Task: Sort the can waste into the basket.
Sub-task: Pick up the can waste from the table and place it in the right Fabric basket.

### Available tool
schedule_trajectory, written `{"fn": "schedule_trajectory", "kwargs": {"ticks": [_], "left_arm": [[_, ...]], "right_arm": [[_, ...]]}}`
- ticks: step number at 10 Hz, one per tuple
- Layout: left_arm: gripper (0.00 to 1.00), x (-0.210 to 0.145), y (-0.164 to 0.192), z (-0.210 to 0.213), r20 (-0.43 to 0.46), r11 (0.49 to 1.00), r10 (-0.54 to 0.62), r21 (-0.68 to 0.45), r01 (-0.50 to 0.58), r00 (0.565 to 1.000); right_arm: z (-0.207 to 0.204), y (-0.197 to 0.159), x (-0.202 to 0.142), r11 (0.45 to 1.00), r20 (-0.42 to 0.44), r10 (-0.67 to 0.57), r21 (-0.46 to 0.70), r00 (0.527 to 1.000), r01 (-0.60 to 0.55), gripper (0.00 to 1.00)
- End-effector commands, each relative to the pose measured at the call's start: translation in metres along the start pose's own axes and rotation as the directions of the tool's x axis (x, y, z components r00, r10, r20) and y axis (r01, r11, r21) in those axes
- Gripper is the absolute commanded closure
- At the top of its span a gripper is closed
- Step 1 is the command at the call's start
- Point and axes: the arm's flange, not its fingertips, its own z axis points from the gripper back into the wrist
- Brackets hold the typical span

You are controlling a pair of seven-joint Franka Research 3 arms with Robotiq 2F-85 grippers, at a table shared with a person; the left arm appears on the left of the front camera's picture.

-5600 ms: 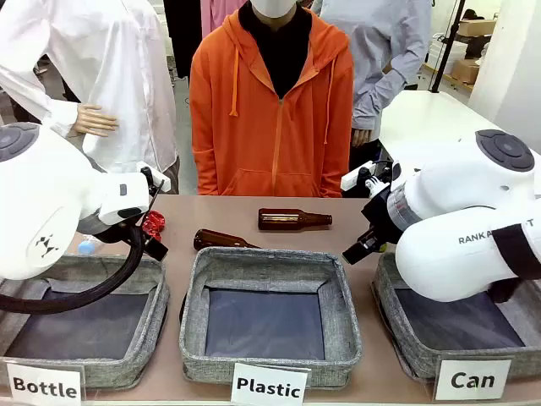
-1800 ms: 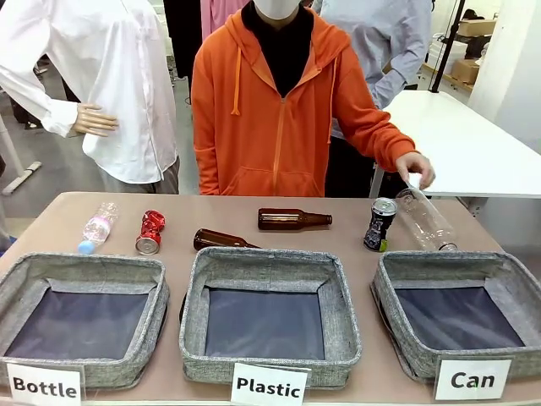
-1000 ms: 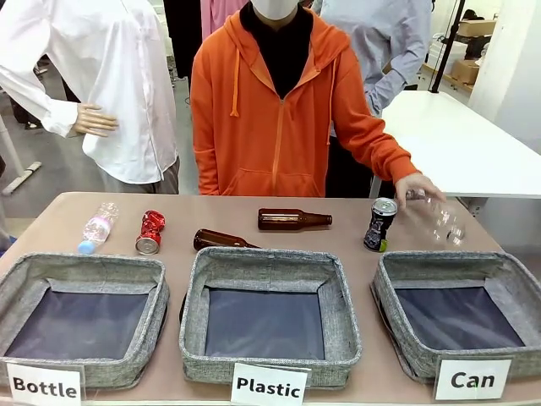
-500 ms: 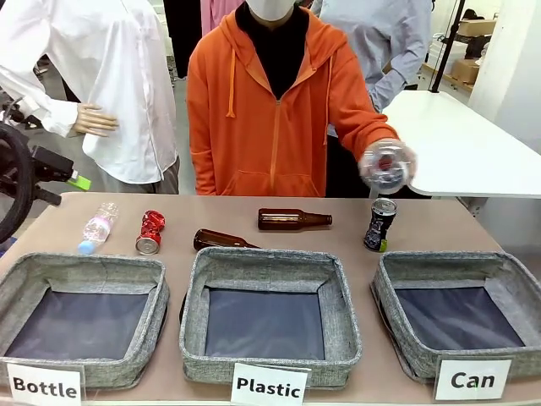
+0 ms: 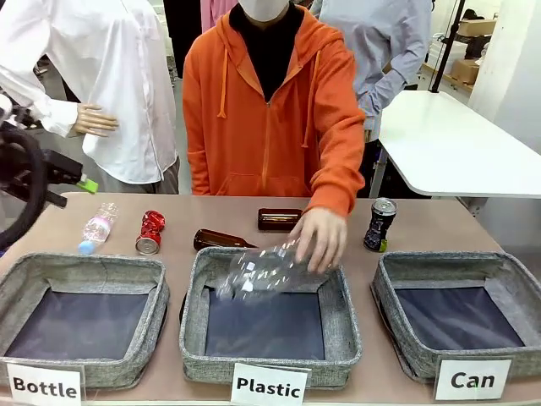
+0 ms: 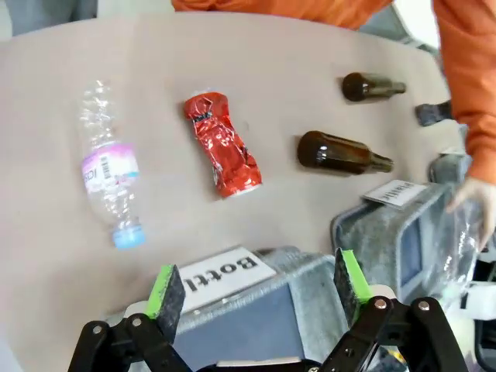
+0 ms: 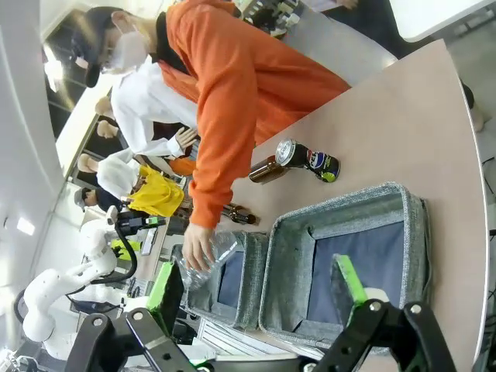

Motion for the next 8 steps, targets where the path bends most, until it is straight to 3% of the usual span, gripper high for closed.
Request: {"fn": "schedule_trajectory", "kwargs": {"ticks": [1,3,6,8], "left_arm": [[0.00,0.020,-0.012,-0.038,-0.038,0.996,-0.023,0.084,0.026,0.999],[0.00,0.031,-0.026,-0.079,-0.109,0.984,-0.049,0.166,0.067,0.993],[0.00,0.050,-0.037,-0.143,-0.123,0.933,-0.066,0.345,0.105,0.990],[0.00,0.052,-0.039,-0.176,-0.161,0.929,-0.066,0.349,0.119,0.985]], "right_arm": [[0.001,0.001,0.004,1.000,0.011,0.027,0.012,1.000,-0.027,0.00],[0.001,0.001,0.004,1.000,0.011,0.027,0.012,1.000,-0.027,0.00],[0.001,0.001,0.004,1.000,0.011,0.027,0.012,1.000,-0.027,0.00],[0.001,0.001,0.004,1.000,0.011,0.027,0.012,1.000,-0.027,0.00]]}}
